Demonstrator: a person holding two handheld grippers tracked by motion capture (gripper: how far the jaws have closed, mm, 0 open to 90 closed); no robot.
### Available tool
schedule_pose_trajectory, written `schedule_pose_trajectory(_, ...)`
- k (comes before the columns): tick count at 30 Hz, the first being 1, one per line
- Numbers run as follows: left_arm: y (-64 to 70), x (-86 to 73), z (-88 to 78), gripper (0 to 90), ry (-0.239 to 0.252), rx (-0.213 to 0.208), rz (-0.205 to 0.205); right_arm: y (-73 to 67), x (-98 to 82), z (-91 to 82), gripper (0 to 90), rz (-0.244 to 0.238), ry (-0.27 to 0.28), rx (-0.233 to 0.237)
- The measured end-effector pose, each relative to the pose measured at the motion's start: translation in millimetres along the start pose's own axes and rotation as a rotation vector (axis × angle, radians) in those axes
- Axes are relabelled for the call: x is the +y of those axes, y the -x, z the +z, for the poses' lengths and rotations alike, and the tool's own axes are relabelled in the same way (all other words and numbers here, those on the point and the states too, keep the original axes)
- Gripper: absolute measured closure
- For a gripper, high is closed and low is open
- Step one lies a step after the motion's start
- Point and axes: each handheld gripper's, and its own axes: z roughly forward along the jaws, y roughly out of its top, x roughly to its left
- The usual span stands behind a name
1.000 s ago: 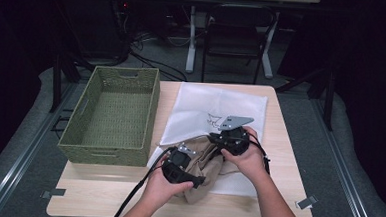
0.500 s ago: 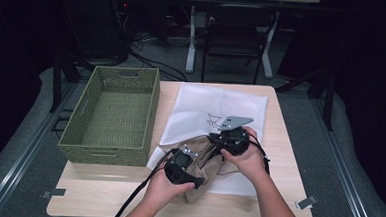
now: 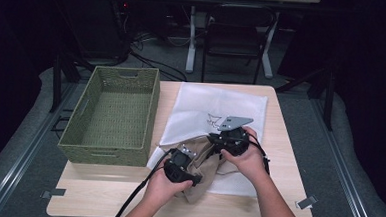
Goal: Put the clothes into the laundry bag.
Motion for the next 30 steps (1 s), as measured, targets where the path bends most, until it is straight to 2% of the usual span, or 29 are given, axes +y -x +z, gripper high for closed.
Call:
schedule_pose_trajectory(3, 0.0, -0.4, 1.9, 36.4, 0.002, 0.003, -0.003, 0.0, 0.0, 0.2, 85.7, 0.000, -0.001, 0.000)
schedule_pose_trajectory(5, 0.8, -0.4, 3.1, 38.0, -0.005, 0.017, 0.014, -0.2, 0.1, 0.1, 85.7, -0.001, 0.000, -0.001)
schedule_pose_trajectory(8, 2.3, -0.4, 4.4, 39.2, -0.001, 0.025, 0.018, -0.3, 0.2, -0.1, 85.7, -0.004, -0.001, -0.001)
schedule_pose_trajectory(18, 0.1, -1.9, 4.7, 44.8, 0.016, 0.013, 0.013, -1.5, 0.4, 0.7, 85.7, -0.009, -0.005, 0.000)
schedule_pose_trajectory(21, -1.1, -3.0, 4.8, 49.6, 0.025, 0.004, 0.022, -2.0, 0.4, 1.0, 85.7, -0.010, -0.007, 0.000)
schedule_pose_trajectory(25, -3.2, -4.8, 4.5, 55.4, 0.041, -0.012, 0.005, -2.4, 0.5, 1.0, 85.7, -0.008, -0.007, 0.000)
schedule_pose_trajectory(30, -2.3, -3.4, 2.9, 62.5, 0.038, -0.009, -0.008, -2.9, 0.7, 1.0, 85.7, -0.011, -0.006, 0.000)
